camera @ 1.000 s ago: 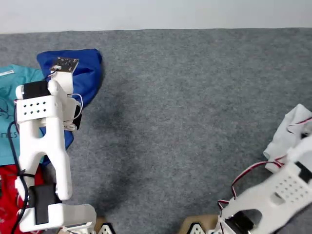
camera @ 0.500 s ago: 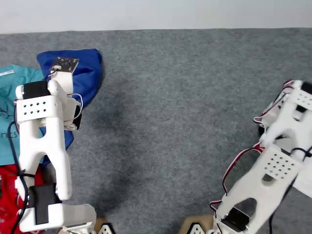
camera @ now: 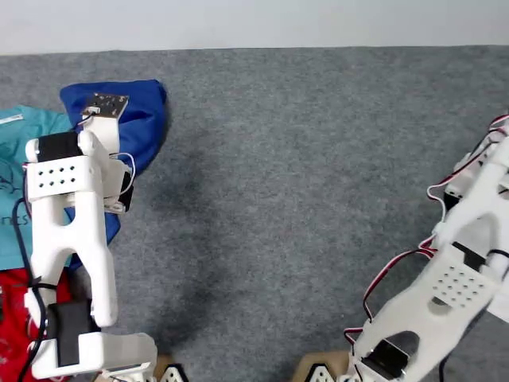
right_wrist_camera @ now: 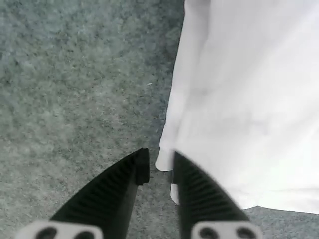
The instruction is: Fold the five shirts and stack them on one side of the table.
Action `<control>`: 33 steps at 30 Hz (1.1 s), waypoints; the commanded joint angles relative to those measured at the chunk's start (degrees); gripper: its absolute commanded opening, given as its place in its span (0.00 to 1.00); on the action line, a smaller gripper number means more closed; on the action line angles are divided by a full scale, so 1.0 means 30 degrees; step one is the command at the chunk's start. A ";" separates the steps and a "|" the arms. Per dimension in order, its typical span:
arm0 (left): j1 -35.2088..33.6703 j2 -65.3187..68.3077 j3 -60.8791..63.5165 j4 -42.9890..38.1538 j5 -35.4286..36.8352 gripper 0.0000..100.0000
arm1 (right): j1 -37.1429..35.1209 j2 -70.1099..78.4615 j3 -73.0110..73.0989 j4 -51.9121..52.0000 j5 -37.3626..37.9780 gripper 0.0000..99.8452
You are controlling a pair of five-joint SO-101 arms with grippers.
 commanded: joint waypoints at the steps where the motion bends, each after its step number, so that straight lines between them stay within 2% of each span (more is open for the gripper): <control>1: 0.0176 -0.0703 -0.0601 -0.0264 -0.0088 0.01 | 0.0337 -0.1392 -0.0088 0.0659 -0.0117 0.18; 19: 0.0147 -0.0703 -0.0601 -0.0205 -0.0088 0.01 | 0.1363 0.1245 0.1114 -0.2125 -0.0117 0.18; 27: 0.0147 -0.0703 -0.0542 -0.0234 -0.0088 0.01 | 0.1363 0.1626 0.1114 -0.3267 -0.0117 0.03; 33: 0.0147 -0.0703 -0.0513 -0.0234 -0.0088 0.01 | 0.1363 0.1685 0.1114 -0.3502 -0.0117 0.02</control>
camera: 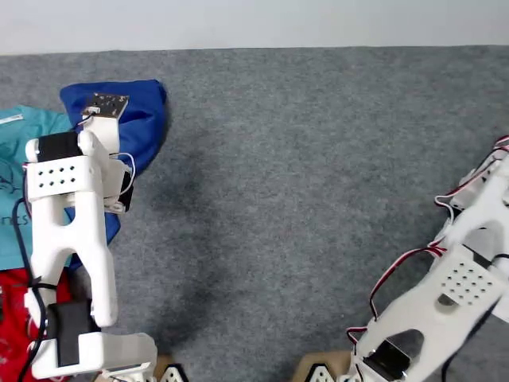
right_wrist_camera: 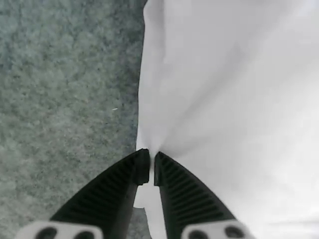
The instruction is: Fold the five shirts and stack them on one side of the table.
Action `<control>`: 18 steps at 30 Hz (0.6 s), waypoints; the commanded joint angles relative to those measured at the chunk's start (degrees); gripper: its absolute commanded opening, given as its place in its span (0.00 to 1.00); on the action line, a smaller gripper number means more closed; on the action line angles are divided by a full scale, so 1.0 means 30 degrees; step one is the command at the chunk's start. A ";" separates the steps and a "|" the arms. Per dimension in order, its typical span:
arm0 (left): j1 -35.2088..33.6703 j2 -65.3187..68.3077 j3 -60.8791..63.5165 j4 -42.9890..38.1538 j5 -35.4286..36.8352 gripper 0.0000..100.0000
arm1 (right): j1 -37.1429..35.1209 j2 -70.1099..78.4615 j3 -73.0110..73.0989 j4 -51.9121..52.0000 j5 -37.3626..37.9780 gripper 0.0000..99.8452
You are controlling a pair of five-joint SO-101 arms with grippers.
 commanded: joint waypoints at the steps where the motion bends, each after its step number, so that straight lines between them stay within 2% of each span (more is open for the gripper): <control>1: 0.0147 -0.0703 -0.0513 -0.0234 -0.0088 0.01 | 0.0161 -0.0249 -0.0234 -0.0337 -0.0117 0.02; 18: 0.0147 -0.0674 -0.0513 -0.0264 -0.0088 0.01 | -0.0777 -0.0190 -0.1788 -0.1245 -0.0234 0.02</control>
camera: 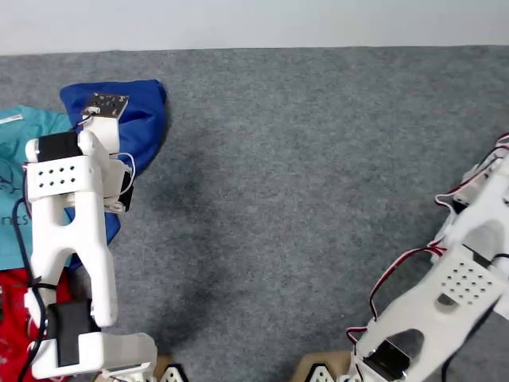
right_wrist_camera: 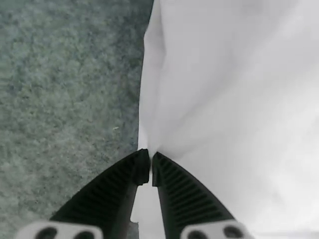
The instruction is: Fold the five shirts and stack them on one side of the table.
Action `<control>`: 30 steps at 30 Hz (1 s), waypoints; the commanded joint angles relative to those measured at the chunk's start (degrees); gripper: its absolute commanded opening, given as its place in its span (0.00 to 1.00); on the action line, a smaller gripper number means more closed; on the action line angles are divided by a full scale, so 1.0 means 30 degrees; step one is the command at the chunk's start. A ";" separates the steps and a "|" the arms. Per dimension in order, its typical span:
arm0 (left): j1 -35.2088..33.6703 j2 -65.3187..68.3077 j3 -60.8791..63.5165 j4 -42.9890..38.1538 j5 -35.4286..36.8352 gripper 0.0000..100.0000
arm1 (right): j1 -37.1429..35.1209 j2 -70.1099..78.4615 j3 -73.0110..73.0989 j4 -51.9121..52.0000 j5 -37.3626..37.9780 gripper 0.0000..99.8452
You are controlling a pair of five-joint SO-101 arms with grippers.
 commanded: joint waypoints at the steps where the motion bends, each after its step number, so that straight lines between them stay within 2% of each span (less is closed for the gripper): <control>1: 0.0147 -0.0674 -0.0513 -0.0264 -0.0088 0.01 | -0.0747 -0.0278 -0.1114 -0.0396 -0.0205 0.02; 10: 0.0147 -0.0674 -0.0513 -0.0205 -0.0088 0.01 | -0.0894 -0.0425 -0.1114 0.0220 -0.0147 0.04; 15: 0.0147 -0.0674 -0.0484 -0.0234 -0.0088 0.01 | -0.0952 -0.0630 -0.1436 0.2271 -0.0117 0.23; 17: 0.0147 -0.0674 -0.0484 -0.0234 -0.0088 0.01 | -0.0894 -0.0923 -0.1670 0.2886 -0.0117 0.27; 21: 0.0147 -0.0674 -0.0484 -0.0234 -0.0088 0.01 | -0.0542 -0.1832 -0.1963 0.3824 -0.0117 0.22; 30: 0.0147 -0.0674 -0.0484 -0.0264 -0.0088 0.01 | 0.2359 -0.3531 -0.1963 0.4527 -0.0117 0.01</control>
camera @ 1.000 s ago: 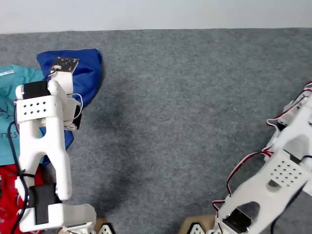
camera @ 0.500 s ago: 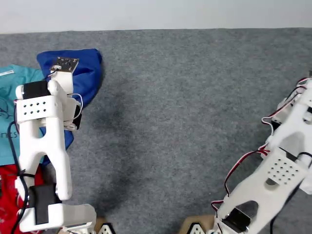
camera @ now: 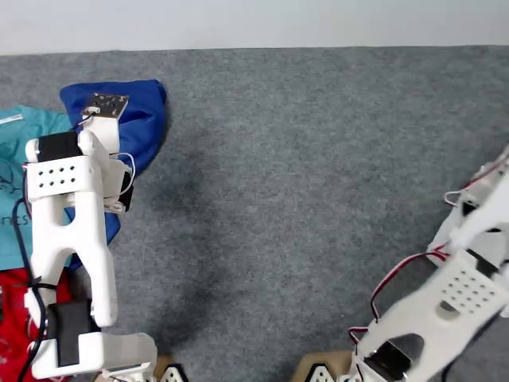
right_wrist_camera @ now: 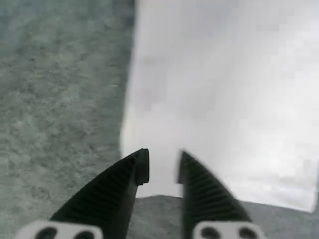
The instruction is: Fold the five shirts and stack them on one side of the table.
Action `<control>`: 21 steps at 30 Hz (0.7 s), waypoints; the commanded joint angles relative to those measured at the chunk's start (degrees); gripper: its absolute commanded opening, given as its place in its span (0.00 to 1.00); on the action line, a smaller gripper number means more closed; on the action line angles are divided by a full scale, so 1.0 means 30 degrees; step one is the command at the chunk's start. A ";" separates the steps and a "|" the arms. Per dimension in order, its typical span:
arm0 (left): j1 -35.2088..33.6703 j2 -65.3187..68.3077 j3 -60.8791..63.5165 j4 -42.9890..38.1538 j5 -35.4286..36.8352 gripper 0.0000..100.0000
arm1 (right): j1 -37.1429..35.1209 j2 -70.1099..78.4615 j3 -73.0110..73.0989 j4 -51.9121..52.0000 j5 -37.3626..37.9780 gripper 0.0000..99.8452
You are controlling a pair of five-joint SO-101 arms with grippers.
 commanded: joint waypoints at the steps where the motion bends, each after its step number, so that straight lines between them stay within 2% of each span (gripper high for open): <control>1: 0.0147 -0.0674 -0.0484 -0.0264 -0.0088 0.01 | 0.1245 -0.1685 -0.0996 0.0542 -0.0117 0.01; 11: 0.0029 -0.1319 -0.1919 -0.0234 0.0029 0.01 | 0.1040 -0.3883 -0.0293 0.0864 -0.0117 0.01; 15: -0.0029 -0.1319 -0.4088 -0.0322 0.0029 0.01 | -0.0278 -0.6755 0.3194 0.0864 0.0527 0.01; 21: -0.1875 0.0674 -0.6403 -0.1377 -0.0059 0.01 | -0.2711 -1.2000 1.0462 0.0835 0.0674 0.01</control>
